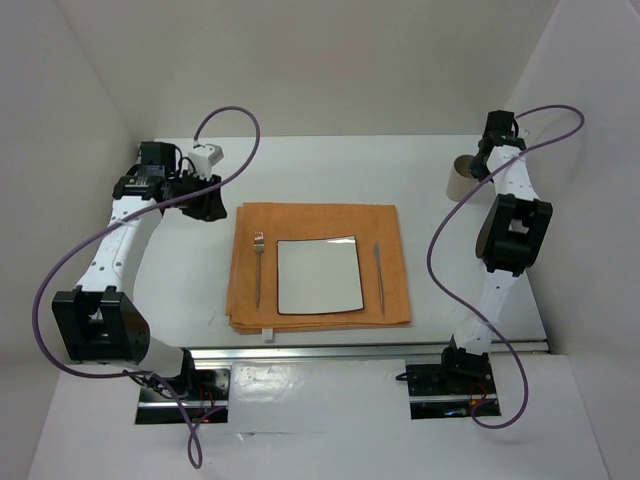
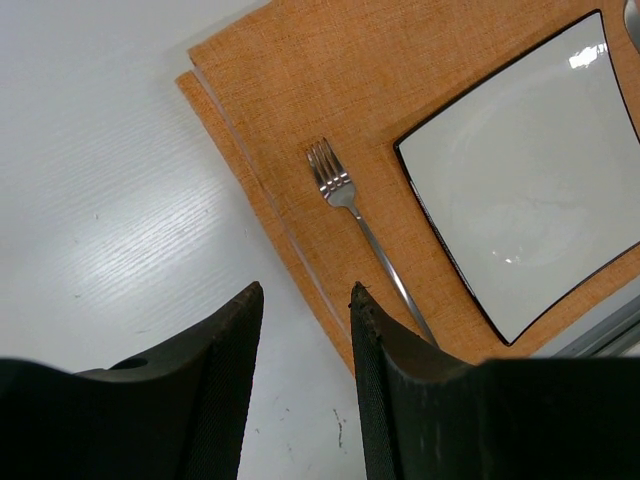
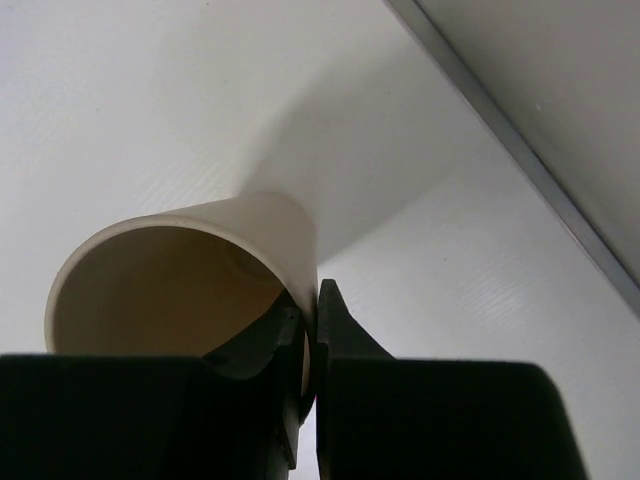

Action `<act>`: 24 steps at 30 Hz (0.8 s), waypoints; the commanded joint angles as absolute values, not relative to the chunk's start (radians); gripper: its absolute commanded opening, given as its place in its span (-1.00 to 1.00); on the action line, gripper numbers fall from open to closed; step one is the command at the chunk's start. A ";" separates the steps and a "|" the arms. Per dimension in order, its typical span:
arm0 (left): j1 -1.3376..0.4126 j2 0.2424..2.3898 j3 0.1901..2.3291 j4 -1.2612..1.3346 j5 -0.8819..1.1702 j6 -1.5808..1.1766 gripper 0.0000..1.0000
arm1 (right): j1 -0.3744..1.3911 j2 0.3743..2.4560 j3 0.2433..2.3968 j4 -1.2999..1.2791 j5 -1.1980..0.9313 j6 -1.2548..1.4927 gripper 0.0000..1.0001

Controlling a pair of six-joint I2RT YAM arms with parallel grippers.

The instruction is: Set the dinner table for one person

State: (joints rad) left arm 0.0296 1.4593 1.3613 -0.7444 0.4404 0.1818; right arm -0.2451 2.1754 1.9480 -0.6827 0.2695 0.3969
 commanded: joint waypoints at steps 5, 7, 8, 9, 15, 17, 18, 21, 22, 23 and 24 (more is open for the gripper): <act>0.040 1.430 1.353 -0.727 0.390 0.212 -0.05 | -0.114 1.952 1.950 -0.678 0.242 0.240 -1.00; 0.040 1.430 1.339 -0.706 0.367 0.212 -0.05 | -0.045 1.904 1.915 -0.710 0.253 0.222 -1.00; 0.049 1.439 1.325 -0.693 0.358 0.212 -0.05 | -0.013 1.882 1.904 -0.730 0.253 0.222 -1.00; 0.049 1.439 1.316 -0.693 0.357 0.212 -0.07 | 0.042 1.835 1.861 -0.753 0.236 0.222 -1.00; 0.060 1.448 1.295 -0.695 0.357 0.203 -0.07 | 0.244 1.733 1.648 -0.724 0.221 0.273 -1.00; 0.060 1.459 1.305 -0.695 0.345 0.202 -0.07 | 0.276 1.723 1.572 -0.684 0.198 0.273 -1.00; 0.060 1.459 1.318 -0.704 0.331 0.190 -0.07 | 0.310 1.738 1.572 -0.684 0.198 0.285 -1.00; 0.060 1.448 1.318 -0.704 0.275 0.161 -0.04 | 0.353 1.767 1.572 -0.695 0.241 0.296 -1.00; 0.060 1.439 1.318 -0.704 0.258 0.161 -0.01 | 0.362 1.782 1.572 -0.695 0.241 0.296 -1.00; 0.060 1.439 1.318 -0.704 0.241 0.150 0.13 | 0.374 1.796 1.572 -0.695 0.241 0.296 -1.00; 0.060 1.428 1.318 -0.704 0.223 0.150 0.34 | 0.374 1.796 1.572 -0.683 0.241 0.296 -1.00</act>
State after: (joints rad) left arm 0.0566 1.4532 1.2957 -0.7136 0.2855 0.1730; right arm 0.3496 1.7977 1.5661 -0.7052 0.2146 0.2806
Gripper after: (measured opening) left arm 0.634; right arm 0.133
